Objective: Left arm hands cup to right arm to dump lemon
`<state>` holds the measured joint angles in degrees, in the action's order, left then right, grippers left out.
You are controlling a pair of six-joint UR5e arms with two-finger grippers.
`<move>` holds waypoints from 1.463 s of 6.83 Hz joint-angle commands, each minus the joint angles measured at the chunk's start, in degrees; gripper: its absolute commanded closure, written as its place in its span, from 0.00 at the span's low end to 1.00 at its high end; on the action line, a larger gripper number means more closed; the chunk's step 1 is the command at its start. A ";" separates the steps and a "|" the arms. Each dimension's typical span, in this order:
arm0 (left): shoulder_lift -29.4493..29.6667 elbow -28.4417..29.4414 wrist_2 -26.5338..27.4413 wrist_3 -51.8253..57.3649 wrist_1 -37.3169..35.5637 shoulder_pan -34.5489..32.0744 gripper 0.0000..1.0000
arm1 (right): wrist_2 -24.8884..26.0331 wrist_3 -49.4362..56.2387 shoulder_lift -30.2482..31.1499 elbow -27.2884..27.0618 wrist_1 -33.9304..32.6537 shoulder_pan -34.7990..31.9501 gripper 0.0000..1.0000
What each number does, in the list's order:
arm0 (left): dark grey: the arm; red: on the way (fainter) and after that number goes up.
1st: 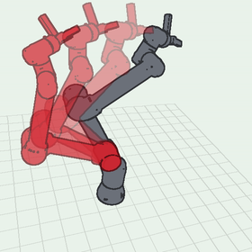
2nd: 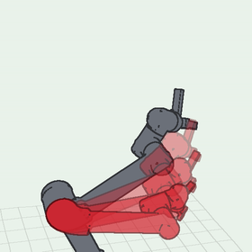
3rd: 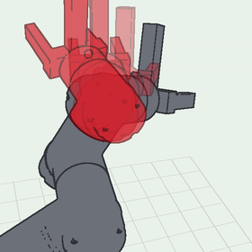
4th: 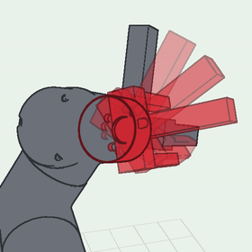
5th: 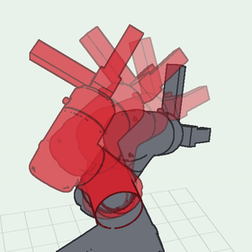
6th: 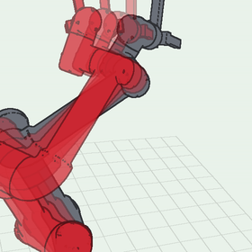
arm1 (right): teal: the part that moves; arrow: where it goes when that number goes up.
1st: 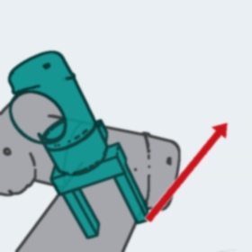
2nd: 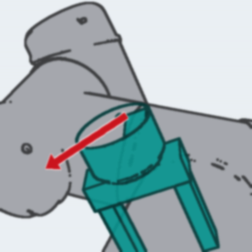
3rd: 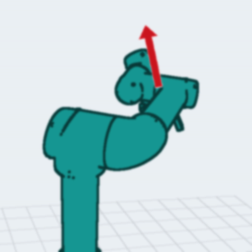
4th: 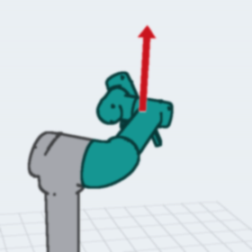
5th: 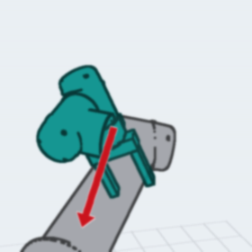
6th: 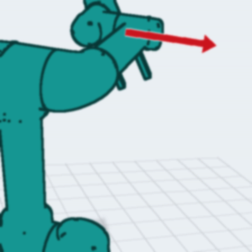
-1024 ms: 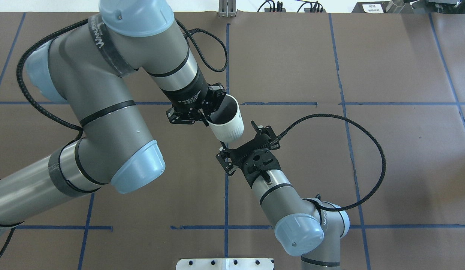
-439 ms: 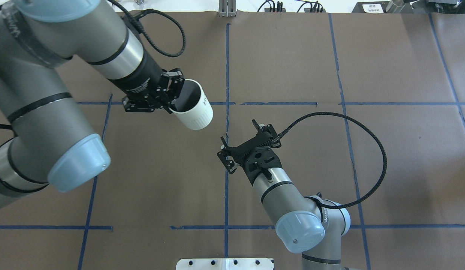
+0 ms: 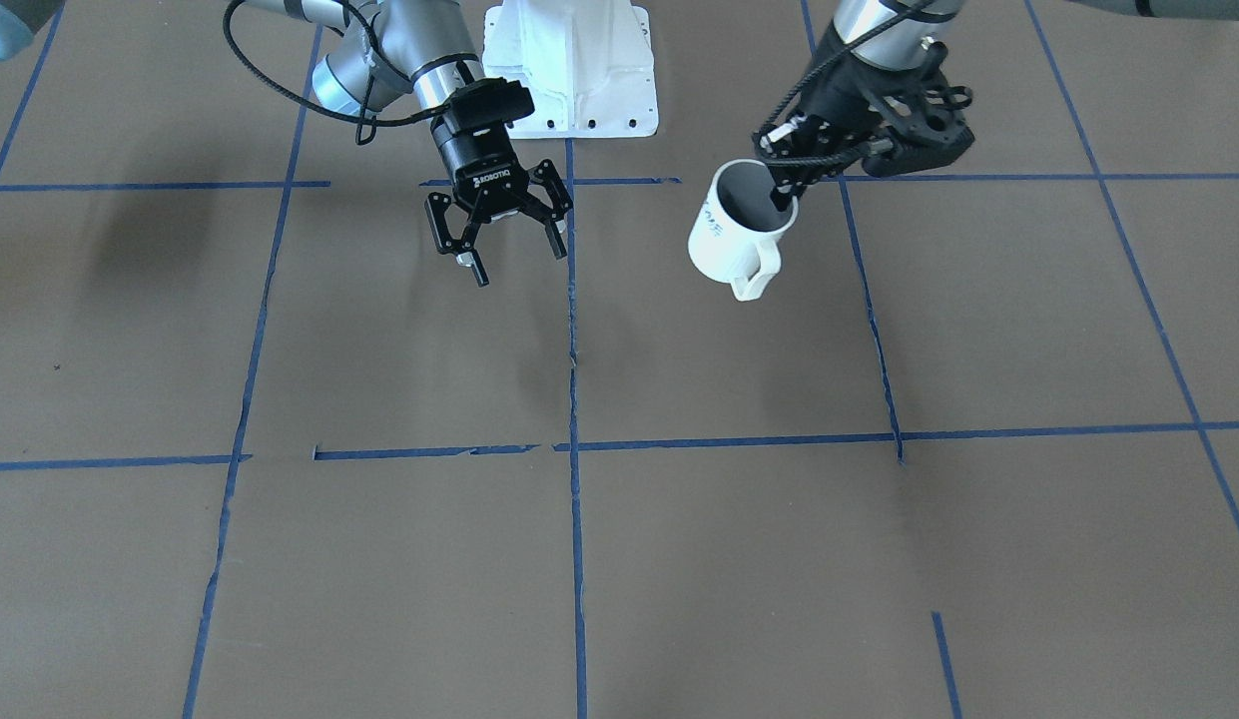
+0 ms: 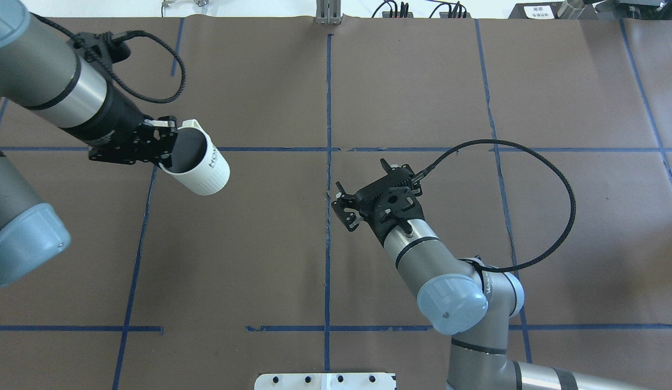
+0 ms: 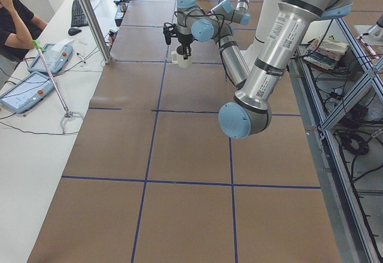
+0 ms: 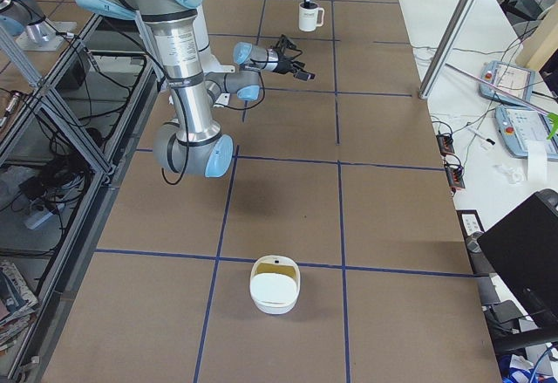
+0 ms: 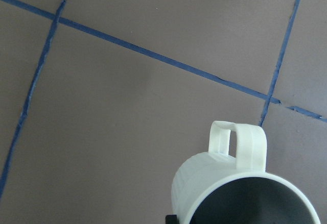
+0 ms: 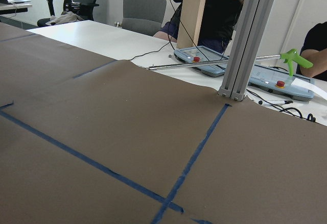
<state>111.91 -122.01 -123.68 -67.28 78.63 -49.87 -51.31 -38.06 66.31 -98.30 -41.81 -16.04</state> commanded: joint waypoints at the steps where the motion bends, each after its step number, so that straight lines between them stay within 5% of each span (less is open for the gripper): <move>1: -12.54 0.44 -0.41 17.36 4.93 -6.61 1.00 | -11.56 -0.70 4.51 -0.23 -0.29 -8.35 0.00; 2: -14.07 3.41 -0.76 22.76 5.13 -9.95 1.00 | -19.11 -0.70 7.23 -1.19 -0.55 -13.09 0.00; 4: -17.48 8.87 -4.61 29.63 6.87 -14.18 1.00 | -31.24 -0.70 8.92 -5.13 -11.48 -21.88 0.00; 7: -19.34 15.74 -4.81 30.28 12.95 -15.96 1.00 | -65.54 -0.70 15.84 -5.68 -15.65 -40.93 0.00; 10: -24.70 22.92 -4.90 27.23 29.56 -15.87 1.00 | -79.36 1.83 24.02 -6.11 -17.78 -50.74 0.00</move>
<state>89.80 -102.46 -128.57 -38.05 99.56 -65.77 -126.18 -37.55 87.43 -104.24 -59.25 -63.72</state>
